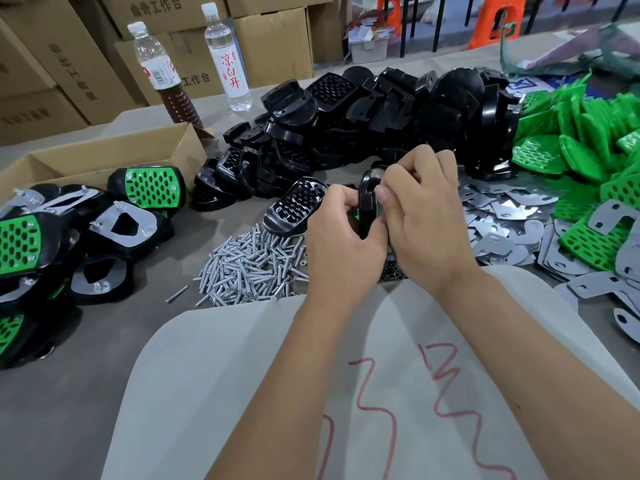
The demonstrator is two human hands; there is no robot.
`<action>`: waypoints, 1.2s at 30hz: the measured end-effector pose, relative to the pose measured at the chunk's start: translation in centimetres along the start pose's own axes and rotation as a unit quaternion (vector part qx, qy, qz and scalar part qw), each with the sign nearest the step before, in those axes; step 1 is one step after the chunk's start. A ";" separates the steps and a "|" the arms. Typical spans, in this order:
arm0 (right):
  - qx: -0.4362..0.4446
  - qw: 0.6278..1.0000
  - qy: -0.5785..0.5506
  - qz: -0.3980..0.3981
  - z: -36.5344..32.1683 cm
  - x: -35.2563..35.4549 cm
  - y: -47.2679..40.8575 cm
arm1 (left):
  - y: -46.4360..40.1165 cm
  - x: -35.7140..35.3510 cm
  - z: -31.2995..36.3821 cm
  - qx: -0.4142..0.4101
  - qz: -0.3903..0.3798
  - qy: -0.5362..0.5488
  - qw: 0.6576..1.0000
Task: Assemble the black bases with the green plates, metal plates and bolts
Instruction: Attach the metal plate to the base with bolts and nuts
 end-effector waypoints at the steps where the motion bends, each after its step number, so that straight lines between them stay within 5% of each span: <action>1: -0.015 1.000 0.008 0.014 0.0 0.0 0.0 | 0.0 0.0 0.1 -0.007 0.002 -0.009 1.000; 10: -0.150 0.985 -0.018 0.089 -1.0 1.1 0.2 | 0.0 -0.2 0.7 -0.049 -0.007 0.007 0.999; 19: -0.329 0.917 -0.207 0.084 0.3 0.7 0.6 | 1.2 -0.1 3.4 -0.229 0.029 -0.170 0.958; 23: -0.242 0.946 -0.213 0.017 0.3 1.1 -0.1 | 0.1 1.2 1.5 -0.094 0.070 -0.104 0.988; 25: -0.153 0.976 -0.116 -0.106 0.4 0.7 -0.1 | -0.8 2.2 -0.5 0.025 0.096 -0.041 0.994; 27: -0.096 0.953 0.015 -0.286 0.2 -0.5 0.8 | -1.6 3.2 -2.1 0.106 0.116 0.027 0.987; 29: -0.085 0.917 0.072 -0.384 0.2 -1.5 1.7 | -2.0 3.7 -3.1 0.157 0.116 0.086 0.977; 36: -0.089 0.916 0.029 -0.391 -0.3 -1.8 1.6 | -1.8 3.5 -3.3 0.224 0.079 0.195 0.952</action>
Point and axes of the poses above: each hand's wrist, its own y-axis away from the middle knuckle, its own x-axis out of the back of the hand, z = x × y, the point moved 5 cm from there along -y, towards the middle knuckle, and after that the axes turned 7 degrees about -y, right-handed, at the moved point
